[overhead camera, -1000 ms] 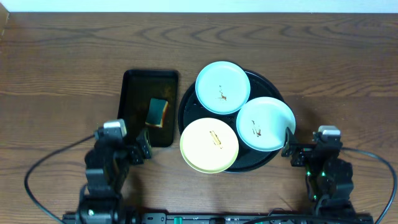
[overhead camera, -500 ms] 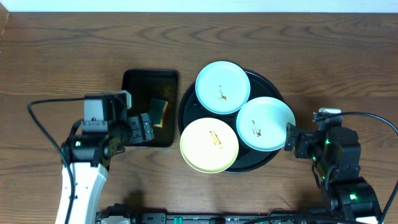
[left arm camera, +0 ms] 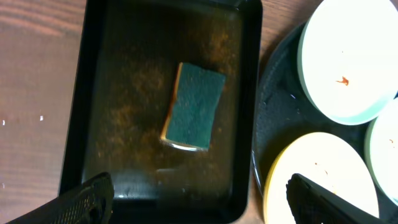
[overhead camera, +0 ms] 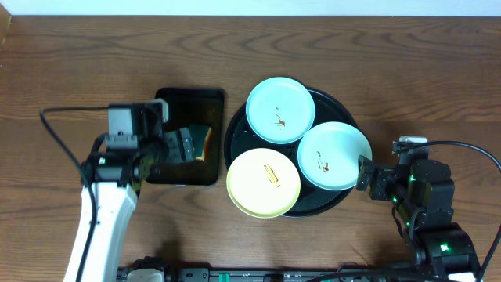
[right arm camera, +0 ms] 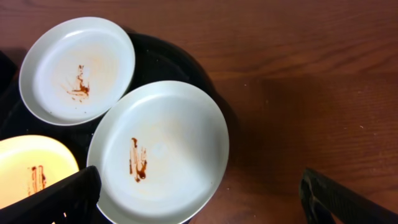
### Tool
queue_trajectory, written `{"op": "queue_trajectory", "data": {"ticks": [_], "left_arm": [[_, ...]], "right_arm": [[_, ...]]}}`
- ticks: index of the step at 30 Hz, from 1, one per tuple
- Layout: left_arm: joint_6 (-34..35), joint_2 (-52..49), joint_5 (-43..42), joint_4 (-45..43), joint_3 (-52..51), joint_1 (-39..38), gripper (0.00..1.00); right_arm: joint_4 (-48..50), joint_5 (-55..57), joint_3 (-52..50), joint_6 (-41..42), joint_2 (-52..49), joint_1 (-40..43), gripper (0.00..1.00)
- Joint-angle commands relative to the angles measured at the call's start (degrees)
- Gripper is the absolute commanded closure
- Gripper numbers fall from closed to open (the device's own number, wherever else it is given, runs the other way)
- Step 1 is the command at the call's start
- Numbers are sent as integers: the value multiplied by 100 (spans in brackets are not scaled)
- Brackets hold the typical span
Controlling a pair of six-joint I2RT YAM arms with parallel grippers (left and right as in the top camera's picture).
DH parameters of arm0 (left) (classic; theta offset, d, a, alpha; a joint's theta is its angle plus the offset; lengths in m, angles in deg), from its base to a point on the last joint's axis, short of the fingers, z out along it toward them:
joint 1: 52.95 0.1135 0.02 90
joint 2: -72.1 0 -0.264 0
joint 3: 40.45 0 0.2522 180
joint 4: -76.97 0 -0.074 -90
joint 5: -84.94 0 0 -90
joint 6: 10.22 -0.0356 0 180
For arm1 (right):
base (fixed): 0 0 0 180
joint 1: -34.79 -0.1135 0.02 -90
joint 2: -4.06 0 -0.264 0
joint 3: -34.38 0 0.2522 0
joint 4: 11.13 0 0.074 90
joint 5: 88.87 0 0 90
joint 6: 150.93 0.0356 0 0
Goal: Clean dirty plates on tray and stack at the side
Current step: 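Move the left gripper over the sponge in the black tray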
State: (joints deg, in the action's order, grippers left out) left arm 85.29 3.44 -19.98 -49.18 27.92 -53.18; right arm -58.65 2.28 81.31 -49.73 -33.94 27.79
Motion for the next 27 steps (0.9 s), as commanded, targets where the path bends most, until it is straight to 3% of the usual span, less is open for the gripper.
{"op": "queue_trajectory", "data": {"ticks": [1, 15, 21, 27], "left_arm": [[-691, -535, -4, -52, 282, -24, 11], [-979, -1961, 79, -955, 339, -339, 19], [-999, -2330, 1246, -1023, 337, -822, 19], [-953, -2490, 1436, -1049, 337, -903, 20]], "right_arm": [[28, -155, 127, 81, 0, -48, 1], [28, -142, 127, 79, -181, -48, 1], [26, -142, 127, 76, -203, -48, 1], [31, -142, 127, 76, -203, -48, 1]]}}
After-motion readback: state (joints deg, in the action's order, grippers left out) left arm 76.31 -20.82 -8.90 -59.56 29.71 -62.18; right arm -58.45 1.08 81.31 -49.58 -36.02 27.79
